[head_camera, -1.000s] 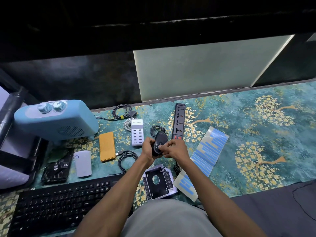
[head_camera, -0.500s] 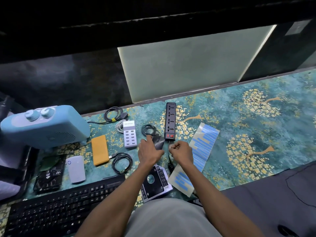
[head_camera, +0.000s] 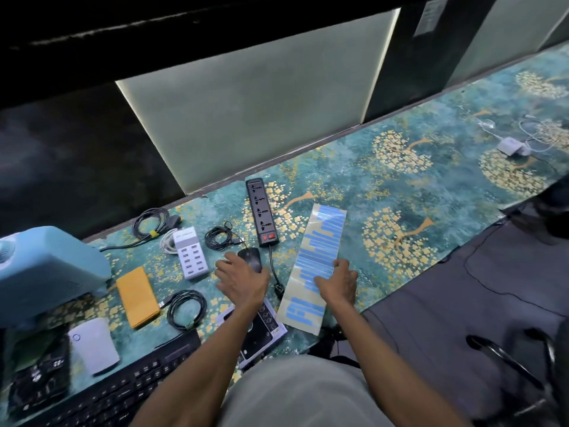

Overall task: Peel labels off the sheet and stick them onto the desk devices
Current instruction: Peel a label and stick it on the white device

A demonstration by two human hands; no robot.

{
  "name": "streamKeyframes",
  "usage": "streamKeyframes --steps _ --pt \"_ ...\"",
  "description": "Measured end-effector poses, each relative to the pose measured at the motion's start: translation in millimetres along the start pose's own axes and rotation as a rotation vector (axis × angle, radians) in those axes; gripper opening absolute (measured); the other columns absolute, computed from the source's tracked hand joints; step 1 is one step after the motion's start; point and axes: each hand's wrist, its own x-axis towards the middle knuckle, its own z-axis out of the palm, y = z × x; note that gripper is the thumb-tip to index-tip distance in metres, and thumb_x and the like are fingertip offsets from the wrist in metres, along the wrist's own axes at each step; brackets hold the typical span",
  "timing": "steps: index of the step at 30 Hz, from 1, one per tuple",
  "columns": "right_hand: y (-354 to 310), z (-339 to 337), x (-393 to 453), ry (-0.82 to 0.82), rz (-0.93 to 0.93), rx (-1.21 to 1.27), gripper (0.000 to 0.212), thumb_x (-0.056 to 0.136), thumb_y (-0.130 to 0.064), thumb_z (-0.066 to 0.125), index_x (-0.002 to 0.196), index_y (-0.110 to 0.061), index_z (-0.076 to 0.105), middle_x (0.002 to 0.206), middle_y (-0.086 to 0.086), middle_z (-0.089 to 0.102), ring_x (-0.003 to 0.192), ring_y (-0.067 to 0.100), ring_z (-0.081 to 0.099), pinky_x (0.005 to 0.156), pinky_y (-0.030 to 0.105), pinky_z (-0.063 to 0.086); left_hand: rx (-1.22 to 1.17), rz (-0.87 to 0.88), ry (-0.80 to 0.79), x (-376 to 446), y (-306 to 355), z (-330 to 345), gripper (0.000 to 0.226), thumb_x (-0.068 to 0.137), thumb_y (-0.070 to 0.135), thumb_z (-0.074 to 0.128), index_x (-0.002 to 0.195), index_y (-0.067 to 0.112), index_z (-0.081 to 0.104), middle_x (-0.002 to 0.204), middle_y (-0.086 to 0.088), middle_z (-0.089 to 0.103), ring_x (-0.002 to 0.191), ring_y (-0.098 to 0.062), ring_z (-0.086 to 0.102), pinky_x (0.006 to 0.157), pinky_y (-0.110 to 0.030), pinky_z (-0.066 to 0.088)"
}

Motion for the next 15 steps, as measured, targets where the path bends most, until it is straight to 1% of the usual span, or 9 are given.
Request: streamKeyframes --steps 2,3,5,6,8,10,11,13,15 --pt "1.6 1.1 0.8 0.018 0.025 0.092 0.052 0.09 -0.026 0.075 0.129 -0.019 0.042 0.129 0.013 0.043 0.088 0.031 0.052 0.07 0.037 0.041 -0.001 0.178 0.067 -2.8 3.7 -2.0 0.06 0.072 0.037 0.069 0.118 0.011 0.041 0.11 -0.011 0.049 0.099 -0.029 0.049 0.083 -0.044 0.046" --pt "1.6 1.2 0.9 0.031 0.021 0.124 0.051 0.09 -0.024 0.075 0.129 -0.018 0.042 0.128 0.013 0.047 0.086 0.031 0.053 0.068 0.037 0.041 -0.021 0.307 0.046 -3.9 7.1 -1.5 0.051 0.073 0.031 0.066 0.116 0.013 0.044 0.107 -0.008 0.05 0.097 -0.027 0.049 0.082 -0.041 0.047" --pt "2.3 1.4 2.3 0.047 -0.011 0.183 0.049 0.091 -0.019 0.075 0.13 -0.018 0.045 0.121 0.013 0.058 0.086 0.031 0.058 0.063 0.035 0.042 -0.135 0.499 -0.132 -4.2 16.2 4.9 0.042 0.079 0.025 0.063 0.118 0.015 0.051 0.107 -0.005 0.056 0.097 -0.024 0.053 0.079 -0.039 0.048" --pt "2.3 2.4 4.0 0.04 -0.027 0.222 0.047 0.091 -0.018 0.075 0.13 -0.019 0.047 0.116 0.012 0.062 0.084 0.03 0.061 0.06 0.034 0.042 -0.221 0.512 -0.267 -4.4 22.7 6.9 0.042 0.084 0.025 0.063 0.123 0.015 0.053 0.109 -0.005 0.059 0.097 -0.024 0.056 0.078 -0.039 0.049" --pt "0.7 2.6 6.8 -0.003 -0.092 0.279 0.042 0.09 -0.017 0.076 0.126 -0.024 0.055 0.114 0.009 0.066 0.088 0.029 0.065 0.063 0.035 0.048 -0.329 0.433 -0.468 -4.4 34.4 10.5 0.049 0.092 0.03 0.064 0.135 0.011 0.049 0.114 -0.01 0.063 0.096 -0.026 0.061 0.078 -0.039 0.051" --pt "-0.6 1.6 10.2 -0.061 -0.19 0.321 0.037 0.091 -0.016 0.074 0.124 -0.028 0.06 0.121 0.003 0.067 0.098 0.027 0.065 0.074 0.039 0.053 -0.347 0.373 -0.555 -0.7 43.7 14.2 0.061 0.095 0.039 0.064 0.142 0.008 0.043 0.117 -0.014 0.065 0.102 -0.029 0.063 0.084 -0.04 0.051" --pt "-1.8 0.6 11.2 -0.087 -0.244 0.342 0.036 0.093 -0.015 0.071 0.124 -0.031 0.061 0.118 -0.001 0.066 0.092 0.023 0.063 0.072 0.036 0.051 -0.356 0.354 -0.578 1.1 46.8 13.8 0.067 0.095 0.043 0.064 0.146 0.007 0.04 0.124 -0.015 0.063 0.11 -0.031 0.061 0.087 -0.039 0.049" --pt "-2.8 -2.8 12.2 -0.126 -0.326 0.364 0.037 0.097 -0.012 0.067 0.126 -0.034 0.059 0.094 -0.01 0.058 0.069 0.009 0.05 0.06 0.025 0.042 -0.421 0.287 -0.617 8.9 50.2 14.4 0.073 0.095 0.047 0.063 0.149 0.006 0.036 0.138 -0.017 0.054 0.124 -0.034 0.055 0.092 -0.038 0.045" --pt "-4.0 -3.8 14.0 -0.162 -0.349 0.353 0.039 0.096 -0.008 0.065 0.126 -0.031 0.06 0.088 -0.009 0.057 0.06 0.007 0.045 0.054 0.023 0.039 -0.561 0.162 -0.652 17.5 51.7 12.8 0.067 0.096 0.038 0.065 0.147 0.002 0.039 0.14 -0.018 0.052 0.124 -0.035 0.055 0.092 -0.041 0.048"
